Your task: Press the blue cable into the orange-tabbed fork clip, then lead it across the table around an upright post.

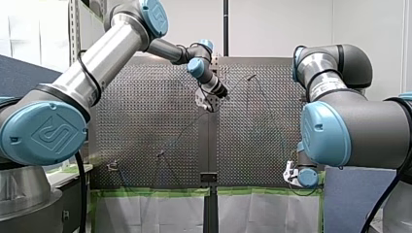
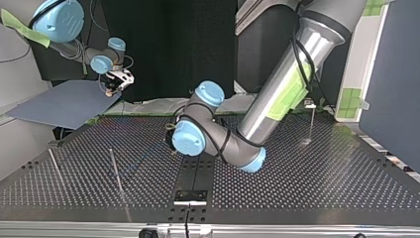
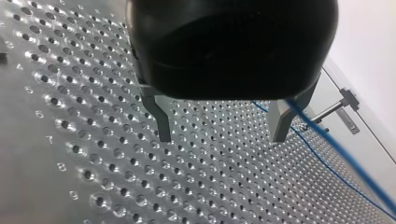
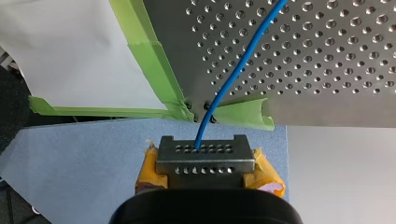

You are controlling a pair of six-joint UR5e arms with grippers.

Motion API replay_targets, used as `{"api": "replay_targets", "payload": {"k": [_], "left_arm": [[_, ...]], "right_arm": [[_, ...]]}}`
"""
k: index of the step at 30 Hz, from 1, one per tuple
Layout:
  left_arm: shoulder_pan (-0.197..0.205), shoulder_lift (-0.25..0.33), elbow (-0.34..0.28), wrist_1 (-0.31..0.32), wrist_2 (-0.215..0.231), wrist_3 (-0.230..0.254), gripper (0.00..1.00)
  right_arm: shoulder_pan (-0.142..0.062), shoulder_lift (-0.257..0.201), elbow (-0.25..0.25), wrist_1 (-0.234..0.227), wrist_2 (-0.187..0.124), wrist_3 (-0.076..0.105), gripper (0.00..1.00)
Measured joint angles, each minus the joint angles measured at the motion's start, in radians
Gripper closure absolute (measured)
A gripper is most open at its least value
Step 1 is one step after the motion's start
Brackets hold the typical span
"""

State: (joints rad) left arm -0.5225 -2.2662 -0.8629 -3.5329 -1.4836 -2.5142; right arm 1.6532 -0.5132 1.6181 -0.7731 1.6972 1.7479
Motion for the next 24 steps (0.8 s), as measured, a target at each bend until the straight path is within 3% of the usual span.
{"api": "replay_targets", "payload": {"k": [19,24], "left_arm": [[-0.035,0.035,0.0,-0.025,-0.019,0.003,0.0],[-0.058,0.038,0.0,-0.051,-0.015,0.027,0.0]], "right_arm": [[0.0,0.0,0.0,0.0,-0.011,0.004,1.0],[0.0,0.0,0.0,-0.001,-0.012,0.004,1.0]]}}
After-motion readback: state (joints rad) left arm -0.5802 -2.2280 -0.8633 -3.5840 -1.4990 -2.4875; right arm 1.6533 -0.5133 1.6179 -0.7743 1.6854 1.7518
